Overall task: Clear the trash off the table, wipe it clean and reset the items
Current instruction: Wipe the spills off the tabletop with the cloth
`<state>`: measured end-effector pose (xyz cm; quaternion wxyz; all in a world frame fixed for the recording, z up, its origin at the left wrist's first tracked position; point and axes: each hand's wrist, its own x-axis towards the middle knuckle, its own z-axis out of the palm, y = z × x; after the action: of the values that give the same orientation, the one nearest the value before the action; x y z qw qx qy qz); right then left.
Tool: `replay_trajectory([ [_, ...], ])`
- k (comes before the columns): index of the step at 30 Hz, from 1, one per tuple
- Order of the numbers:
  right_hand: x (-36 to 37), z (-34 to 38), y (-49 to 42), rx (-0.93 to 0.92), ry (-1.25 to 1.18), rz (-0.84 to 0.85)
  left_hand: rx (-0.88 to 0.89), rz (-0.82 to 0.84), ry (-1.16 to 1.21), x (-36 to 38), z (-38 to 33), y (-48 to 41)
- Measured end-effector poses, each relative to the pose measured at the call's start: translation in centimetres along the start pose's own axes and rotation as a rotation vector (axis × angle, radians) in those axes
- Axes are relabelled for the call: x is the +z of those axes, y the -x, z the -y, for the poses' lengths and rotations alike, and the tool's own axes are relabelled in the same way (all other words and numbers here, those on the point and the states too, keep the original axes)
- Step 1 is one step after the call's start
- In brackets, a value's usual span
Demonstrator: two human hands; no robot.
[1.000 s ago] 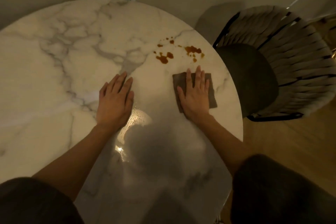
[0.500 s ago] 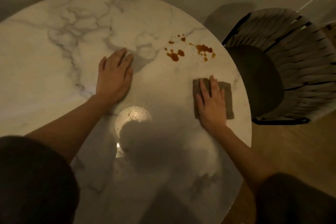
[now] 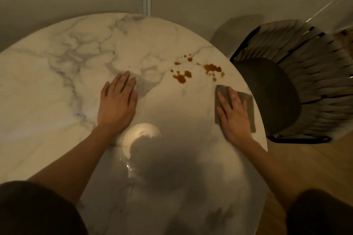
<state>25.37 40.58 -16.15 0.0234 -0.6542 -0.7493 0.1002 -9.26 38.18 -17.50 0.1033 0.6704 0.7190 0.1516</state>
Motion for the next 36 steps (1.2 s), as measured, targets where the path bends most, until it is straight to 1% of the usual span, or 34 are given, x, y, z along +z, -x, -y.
replay_trajectory([
  [1, 0.0, 0.5, -0.7, 0.116, -0.017, -0.033, -0.006, -0.009, 0.015, 0.0, 0.0, -0.1],
  [2, 0.2, 1.9, -1.0, 0.163, -0.011, -0.032, -0.011, -0.019, 0.032, -0.1, 0.1, -0.2],
  [3, 0.6, 3.3, -0.5, 0.099, 0.011, 0.004, -0.015, -0.021, 0.041, -0.2, 0.2, -0.2],
  [4, 0.8, 4.3, 0.5, -0.061, 0.044, 0.064, -0.017, -0.020, 0.035, -0.3, 0.1, -0.1],
  [5, 0.6, 4.4, 1.5, -0.258, 0.068, 0.132, -0.015, -0.022, 0.019, -0.3, 0.1, 0.0],
  [6, 0.2, 3.3, 1.8, -0.409, 0.092, 0.181, -0.016, -0.024, 0.003, -0.3, 0.1, 0.0],
  [7, -0.5, 1.2, 1.4, -0.473, 0.105, 0.205, -0.025, -0.020, -0.007, -0.3, 0.1, 0.0],
  [8, -1.2, -1.0, 0.5, -0.445, 0.106, 0.201, -0.039, -0.013, -0.016, -0.2, 0.0, -0.1],
  [10, -2.0, -4.2, -2.5, -0.242, 0.082, 0.139, -0.059, -0.009, -0.039, 0.0, -0.3, -0.2],
  [11, -2.1, -4.6, -4.5, -0.136, 0.076, 0.097, -0.062, -0.012, -0.050, 0.1, -0.4, -0.3],
  [12, -2.0, -3.8, -6.8, -0.072, 0.077, 0.062, -0.066, -0.012, -0.058, 0.2, -0.4, -0.3],
  [14, -1.1, 0.3, -11.2, -0.046, 0.045, 0.018, -0.072, -0.004, -0.074, 0.2, -0.5, -0.3],
  [16, 0.4, 5.7, -13.5, -0.140, 0.030, 0.020, -0.071, 0.003, -0.084, 0.1, -0.5, -0.3],
  [18, 1.8, 10.1, -12.2, -0.350, 0.019, 0.043, -0.073, 0.011, -0.088, 0.1, -0.5, -0.4],
  [19, 2.3, 10.9, -10.3, -0.479, 0.028, 0.071, -0.073, 0.016, -0.093, 0.1, -0.5, -0.4],
  [21, 2.0, 8.6, -6.6, -0.664, 0.072, 0.126, -0.083, 0.013, -0.095, 0.0, -0.7, -0.4],
  [23, 0.7, 3.2, -6.2, -0.733, 0.041, 0.162, -0.087, 0.002, -0.093, -0.2, -0.8, -0.7],
  [25, -0.6, -1.7, -8.6, -0.669, 0.061, 0.179, -0.085, 0.003, -0.094, -0.2, -0.9, -0.8],
  [27, -1.6, -3.7, -12.4, -0.520, 0.075, 0.162, -0.092, 0.009, -0.096, -0.1, -1.1, -0.7],
  [29, -1.6, -1.8, -16.1, -0.400, 0.077, 0.100, -0.105, 0.009, -0.093, 0.1, -1.2, -0.7],
  [31, -0.5, 2.7, -18.4, -0.354, 0.046, 0.051, -0.106, 0.015, -0.083, 0.1, -1.1, -0.9],
  [33, 0.9, 7.7, -18.0, -0.445, 0.037, 0.027, -0.101, 0.014, -0.082, 0.1, -0.8, -1.0],
  [36, 2.6, 12.3, -11.8, -0.757, -0.057, 0.046, -0.108, 0.016, -0.080, 0.1, -0.6, -0.7],
])
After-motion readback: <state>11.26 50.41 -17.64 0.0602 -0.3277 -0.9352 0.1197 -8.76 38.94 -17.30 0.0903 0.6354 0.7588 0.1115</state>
